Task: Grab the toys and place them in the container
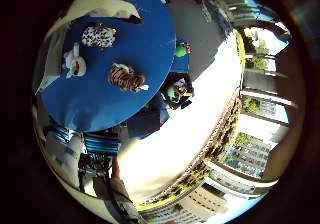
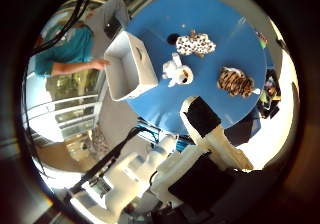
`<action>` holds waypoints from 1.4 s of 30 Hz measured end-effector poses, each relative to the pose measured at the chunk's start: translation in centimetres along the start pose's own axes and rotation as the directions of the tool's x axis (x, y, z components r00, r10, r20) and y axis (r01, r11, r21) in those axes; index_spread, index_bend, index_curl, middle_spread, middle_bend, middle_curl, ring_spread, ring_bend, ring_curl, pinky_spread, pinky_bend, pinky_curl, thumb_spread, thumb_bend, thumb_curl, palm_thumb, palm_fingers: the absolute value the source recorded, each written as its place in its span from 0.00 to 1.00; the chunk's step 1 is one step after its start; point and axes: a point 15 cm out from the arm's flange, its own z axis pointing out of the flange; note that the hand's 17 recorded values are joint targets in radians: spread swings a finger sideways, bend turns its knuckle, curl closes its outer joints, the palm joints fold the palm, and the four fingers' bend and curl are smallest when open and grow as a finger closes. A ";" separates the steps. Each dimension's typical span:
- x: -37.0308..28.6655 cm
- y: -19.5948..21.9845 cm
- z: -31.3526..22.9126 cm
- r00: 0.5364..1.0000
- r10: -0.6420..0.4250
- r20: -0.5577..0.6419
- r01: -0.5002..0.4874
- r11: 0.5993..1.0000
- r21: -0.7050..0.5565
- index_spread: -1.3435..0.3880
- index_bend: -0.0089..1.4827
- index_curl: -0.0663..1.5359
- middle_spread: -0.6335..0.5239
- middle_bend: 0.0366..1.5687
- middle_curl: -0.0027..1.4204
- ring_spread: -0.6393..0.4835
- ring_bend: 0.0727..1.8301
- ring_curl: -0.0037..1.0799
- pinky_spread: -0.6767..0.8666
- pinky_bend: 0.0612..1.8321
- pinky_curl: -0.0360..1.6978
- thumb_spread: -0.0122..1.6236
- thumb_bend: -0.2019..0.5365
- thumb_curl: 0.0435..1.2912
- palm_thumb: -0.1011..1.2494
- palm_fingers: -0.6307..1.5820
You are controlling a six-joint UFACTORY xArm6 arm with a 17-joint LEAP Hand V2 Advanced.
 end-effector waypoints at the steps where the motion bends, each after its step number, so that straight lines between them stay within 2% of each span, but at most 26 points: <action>1: 0.6 0.1 0.5 1.000 0.012 0.004 -0.012 1.000 -0.009 0.69 0.12 0.20 0.60 0.09 0.23 0.85 0.18 0.30 0.76 0.39 0.15 0.76 0.24 0.29 0.46 0.36; 10: 4.8 0.3 7.0 0.995 0.092 0.033 -0.086 0.986 -0.145 0.73 0.12 0.20 0.62 0.10 0.23 0.85 0.20 0.30 0.76 0.39 0.14 0.76 0.24 0.29 0.46 0.37; 19: 8.4 -2.2 16.5 0.990 0.130 0.050 -0.114 0.964 -0.238 0.75 0.12 0.21 0.62 0.09 0.24 0.85 0.20 0.30 0.75 0.38 0.13 0.74 0.24 0.28 0.48 0.37; 27: 9.7 -3.9 24.7 0.990 0.133 0.039 -0.114 0.942 -0.316 0.76 0.12 0.21 0.62 0.09 0.24 0.84 0.20 0.30 0.75 0.38 0.12 0.72 0.24 0.28 0.51 0.37; 33: 9.6 -3.9 28.4 0.994 0.106 -0.011 -0.101 0.908 -0.408 0.76 0.12 0.21 0.62 0.09 0.23 0.84 0.21 0.29 0.74 0.37 0.11 0.71 0.23 0.27 0.51 0.37; 37: 9.5 -4.0 29.5 0.996 0.082 -0.037 -0.090 0.892 -0.443 0.77 0.11 0.21 0.58 0.13 0.25 0.83 0.27 0.31 0.73 0.37 0.10 0.70 0.24 0.27 0.51 0.46; 40: 9.3 -4.0 29.4 0.997 0.072 -0.039 -0.082 0.888 -0.452 0.72 0.10 0.19 0.51 0.24 0.28 0.78 0.36 0.33 0.72 0.42 0.09 0.69 0.26 0.27 0.55 0.66; 41: 9.2 -4.0 29.4 0.997 0.068 -0.037 -0.077 0.888 -0.453 0.69 0.07 0.17 0.50 0.31 0.32 0.76 0.44 0.37 0.72 0.46 0.10 0.69 0.27 0.28 0.58 0.74; 42: 9.2 -4.1 29.4 0.997 0.066 -0.035 -0.075 0.889 -0.452 0.68 0.06 0.16 0.49 0.33 0.33 0.75 0.46 0.39 0.71 0.47 0.11 0.69 0.27 0.29 0.59 0.74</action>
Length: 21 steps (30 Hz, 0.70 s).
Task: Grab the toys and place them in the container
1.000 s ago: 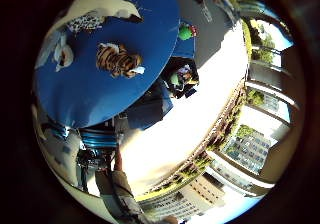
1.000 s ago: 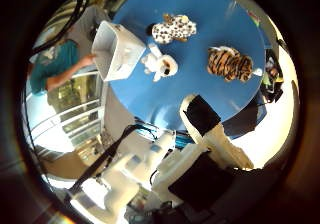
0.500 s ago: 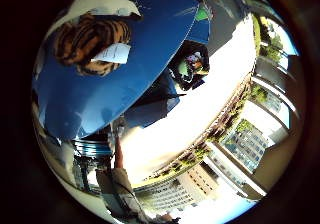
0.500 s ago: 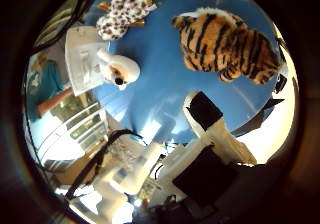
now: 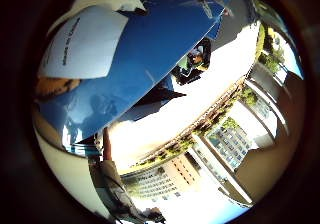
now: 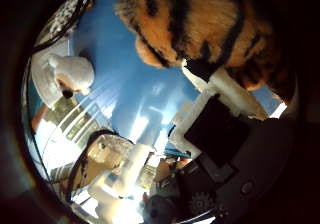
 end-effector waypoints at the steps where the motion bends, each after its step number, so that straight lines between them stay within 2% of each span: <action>1: 0.0 0.0 0.0 1.000 -0.002 0.000 0.002 1.000 0.000 0.66 0.06 0.16 0.47 0.38 0.36 0.72 0.53 0.44 0.71 0.48 0.12 0.68 0.27 0.30 0.61 0.73; 3: 0.0 0.1 0.0 1.000 -0.006 0.004 0.006 1.000 -0.001 0.62 0.08 0.13 0.43 0.46 0.43 0.67 0.62 0.53 0.70 0.52 0.13 0.67 0.27 0.32 0.65 0.71; 5: 0.2 0.4 -0.2 1.000 -0.009 0.012 0.009 1.000 0.010 0.58 0.13 0.12 0.40 0.51 0.47 0.63 0.67 0.58 0.69 0.59 0.16 0.66 0.27 0.34 0.70 0.73; 8: 0.2 0.7 -0.7 0.999 -0.005 0.036 0.004 0.999 0.033 0.52 0.17 0.09 0.37 0.58 0.54 0.58 0.69 0.62 0.65 0.70 0.20 0.66 0.30 0.38 0.77 0.76; 11: 0.0 1.2 -1.7 0.994 0.019 0.107 -0.029 0.995 0.091 0.47 0.21 0.08 0.35 0.62 0.59 0.55 0.71 0.65 0.63 0.76 0.23 0.67 0.31 0.41 0.81 0.77; 18: -1.0 7.9 -6.0 0.985 0.014 0.172 -0.027 0.997 0.072 0.34 0.35 0.04 0.33 0.67 0.69 0.50 0.74 0.71 0.57 0.84 0.29 0.68 0.27 0.48 0.82 0.73; 21: -1.8 11.0 -9.2 0.984 -0.006 0.178 -0.013 0.994 0.109 0.30 0.41 0.03 0.32 0.68 0.72 0.49 0.75 0.72 0.55 0.86 0.31 0.69 0.26 0.50 0.82 0.71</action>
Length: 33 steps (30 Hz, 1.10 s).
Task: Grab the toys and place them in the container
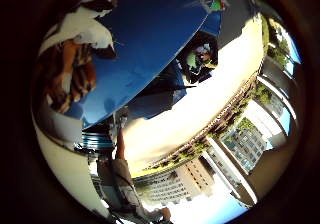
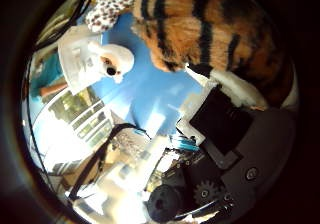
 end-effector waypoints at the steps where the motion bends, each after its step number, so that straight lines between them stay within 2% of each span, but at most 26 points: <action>1: -0.5 0.8 -1.1 1.000 -0.005 0.001 0.005 1.000 0.017 0.29 0.42 0.03 0.32 0.69 0.73 0.49 0.75 0.73 0.55 0.87 0.32 0.69 0.26 0.51 0.82 0.71; 9: -7.9 7.1 -9.4 0.994 -0.108 -0.002 0.107 0.981 0.160 0.22 0.53 0.03 0.31 0.72 0.78 0.47 0.77 0.76 0.53 0.89 0.37 0.69 0.26 0.56 0.80 0.68; 17: -20.8 8.1 -15.8 0.954 -0.292 -0.074 0.300 0.895 0.330 0.17 0.60 0.03 0.31 0.73 0.81 0.47 0.79 0.77 0.52 0.90 0.40 0.70 0.26 0.59 0.78 0.66; 25: -34.3 2.7 -19.4 0.932 -0.332 -0.144 0.358 0.792 0.495 0.15 0.64 0.03 0.31 0.75 0.82 0.47 0.81 0.78 0.51 0.90 0.43 0.69 0.26 0.62 0.80 0.66; 29: -40.0 -1.9 -20.0 0.928 -0.338 -0.158 0.365 0.739 0.567 0.15 0.66 0.03 0.32 0.75 0.82 0.47 0.81 0.77 0.51 0.90 0.44 0.67 0.25 0.63 0.80 0.67; 33: -44.7 -7.3 -19.1 0.932 -0.331 -0.150 0.350 0.706 0.616 0.15 0.68 0.03 0.32 0.76 0.82 0.47 0.81 0.77 0.52 0.89 0.45 0.66 0.25 0.65 0.79 0.67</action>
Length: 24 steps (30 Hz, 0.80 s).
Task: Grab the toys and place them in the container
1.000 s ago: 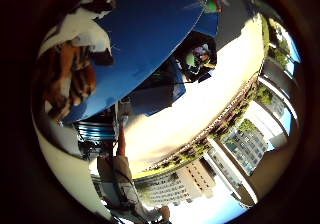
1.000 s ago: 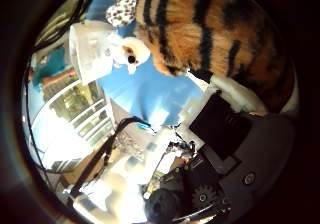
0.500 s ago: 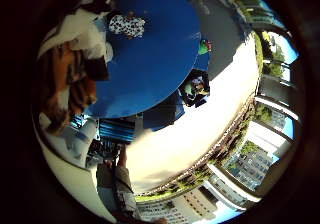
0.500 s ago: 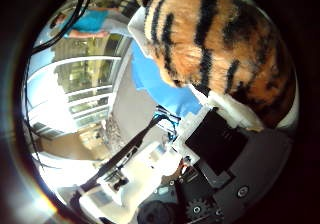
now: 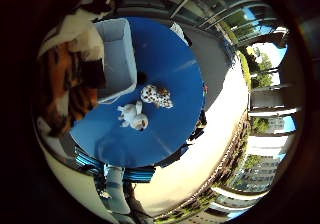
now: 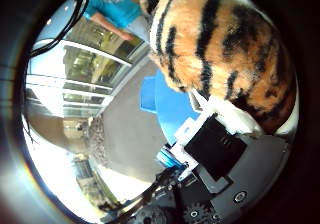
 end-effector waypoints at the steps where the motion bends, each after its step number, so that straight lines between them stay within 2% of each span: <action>1: -0.7 -1.0 1.2 1.000 0.002 0.001 -0.002 1.000 0.011 0.15 0.69 0.03 0.32 0.76 0.82 0.47 0.81 0.77 0.52 0.89 0.45 0.65 0.24 0.65 0.78 0.67; 5: -1.6 -3.9 6.1 0.999 0.034 0.002 -0.034 0.999 0.032 0.16 0.71 0.03 0.33 0.76 0.81 0.47 0.80 0.77 0.52 0.88 0.46 0.65 0.23 0.64 0.72 0.67; 9: -2.0 -5.8 9.5 0.999 0.042 0.002 -0.042 0.998 0.054 0.18 0.74 0.04 0.34 0.75 0.81 0.47 0.80 0.76 0.52 0.86 0.47 0.66 0.24 0.62 0.70 0.66; 13: -1.9 -6.5 11.3 0.999 0.047 0.002 -0.047 0.997 0.061 0.27 0.78 0.05 0.36 0.68 0.75 0.55 0.74 0.70 0.55 0.79 0.45 0.67 0.22 0.58 0.66 0.65; 14: -1.9 -6.6 11.3 0.999 0.047 0.002 -0.047 0.997 0.063 0.32 0.79 0.06 0.37 0.63 0.72 0.58 0.70 0.67 0.56 0.77 0.45 0.67 0.22 0.56 0.65 0.62; 15: -1.9 -6.6 11.5 0.999 0.046 0.003 -0.046 0.997 0.061 0.38 0.74 0.05 0.38 0.52 0.68 0.61 0.66 0.66 0.58 0.77 0.45 0.67 0.21 0.55 0.62 0.47; 16: -1.8 -6.5 11.6 0.999 0.045 0.003 -0.045 0.997 0.059 0.41 0.72 0.06 0.39 0.49 0.67 0.62 0.65 0.66 0.59 0.76 0.46 0.67 0.21 0.54 0.62 0.42; 17: -1.7 -6.5 11.7 0.999 0.044 0.004 -0.044 0.997 0.057 0.45 0.71 0.08 0.43 0.38 0.62 0.67 0.60 0.64 0.62 0.73 0.46 0.67 0.20 0.53 0.60 0.29; 18: -1.6 -6.5 11.7 0.999 0.043 0.005 -0.043 0.997 0.057 0.47 0.70 0.08 0.44 0.36 0.59 0.68 0.57 0.62 0.63 0.71 0.45 0.67 0.21 0.52 0.59 0.27; 21: -1.4 -6.4 11.4 1.000 0.028 0.003 -0.028 0.998 0.058 0.50 0.60 0.07 0.51 0.21 0.48 0.76 0.42 0.46 0.67 0.66 0.38 0.68 0.22 0.49 0.57 0.19; 24: -1.0 -6.2 10.5 1.000 -0.005 -0.001 0.005 0.998 0.061 0.51 0.49 0.07 0.55 0.12 0.41 0.80 0.35 0.38 0.71 0.63 0.34 0.68 0.22 0.45 0.56 0.20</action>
